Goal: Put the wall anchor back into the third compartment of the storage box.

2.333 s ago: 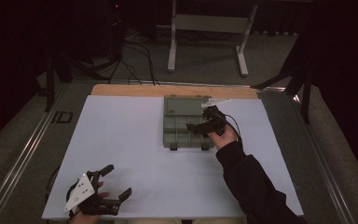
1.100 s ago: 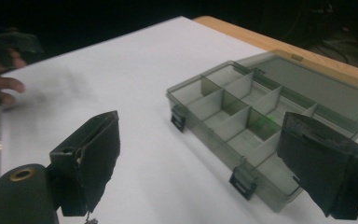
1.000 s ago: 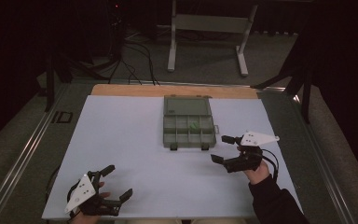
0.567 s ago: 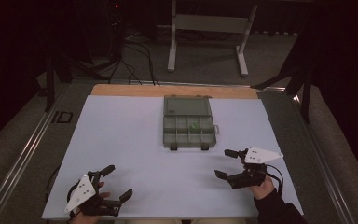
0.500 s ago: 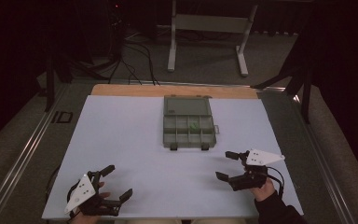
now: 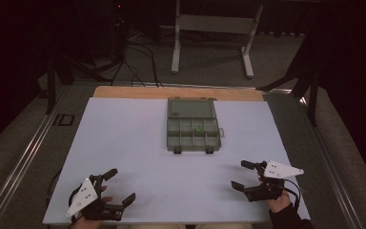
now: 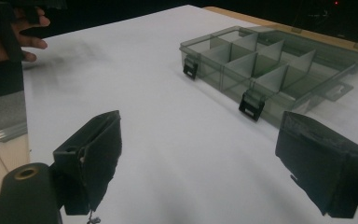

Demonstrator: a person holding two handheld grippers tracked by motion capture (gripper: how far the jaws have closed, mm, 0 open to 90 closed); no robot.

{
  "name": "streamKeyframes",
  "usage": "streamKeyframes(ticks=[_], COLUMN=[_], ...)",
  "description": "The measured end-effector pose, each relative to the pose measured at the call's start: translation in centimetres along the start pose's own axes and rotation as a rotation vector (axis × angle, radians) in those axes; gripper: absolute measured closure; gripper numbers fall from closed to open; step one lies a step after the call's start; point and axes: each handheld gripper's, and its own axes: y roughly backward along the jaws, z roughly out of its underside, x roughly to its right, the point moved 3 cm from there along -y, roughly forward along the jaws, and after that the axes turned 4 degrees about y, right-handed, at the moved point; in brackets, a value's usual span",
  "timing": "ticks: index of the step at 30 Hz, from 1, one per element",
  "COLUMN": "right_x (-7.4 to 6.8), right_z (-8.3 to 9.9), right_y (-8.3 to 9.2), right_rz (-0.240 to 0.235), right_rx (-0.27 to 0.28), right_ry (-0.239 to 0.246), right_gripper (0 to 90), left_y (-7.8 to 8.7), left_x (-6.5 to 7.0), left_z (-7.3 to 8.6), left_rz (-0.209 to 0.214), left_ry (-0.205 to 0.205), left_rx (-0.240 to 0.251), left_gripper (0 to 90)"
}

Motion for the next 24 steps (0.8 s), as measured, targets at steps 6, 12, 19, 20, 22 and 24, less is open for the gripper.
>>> streamKeyframes(ticks=[6, 12, 19, 20, 22, 24], right_x=[0.0, 0.4, 1.0, 1.1, 1.2, 1.3], right_z=[1.1, 2.1, 2.6, 2.7, 2.8, 2.9], right_y=[0.3, 0.8, 1.3, 1.3, 1.3, 1.2], right_rz=[0.017, 0.062, 0.114, 0.118, 0.117, 0.13], right_rx=[-0.012, -0.034, -0.043, -0.047, -0.046, -0.057], right_ry=[-0.018, -0.041, -0.032, -0.033, -0.032, -0.013], right_gripper=[14.3, 13.6, 13.6, 13.6, 13.6, 13.6], left_y=[0.0, 0.0, -0.1, -0.1, -0.1, -0.1], left_x=[0.0, 0.0, 0.0, 0.0, 0.0, -0.1], left_z=[0.0, 0.0, 0.1, 0.1, 0.1, 0.2], left_rz=[0.0, 0.003, 0.005, 0.007, 0.009, 0.008], left_ry=[0.0, -0.002, 0.003, 0.003, 0.003, 0.005], left_rx=[0.0, -0.002, -0.003, -0.004, -0.005, -0.006], left_gripper=[0.2, 0.2, 0.2, 0.2, 0.2, 0.2])
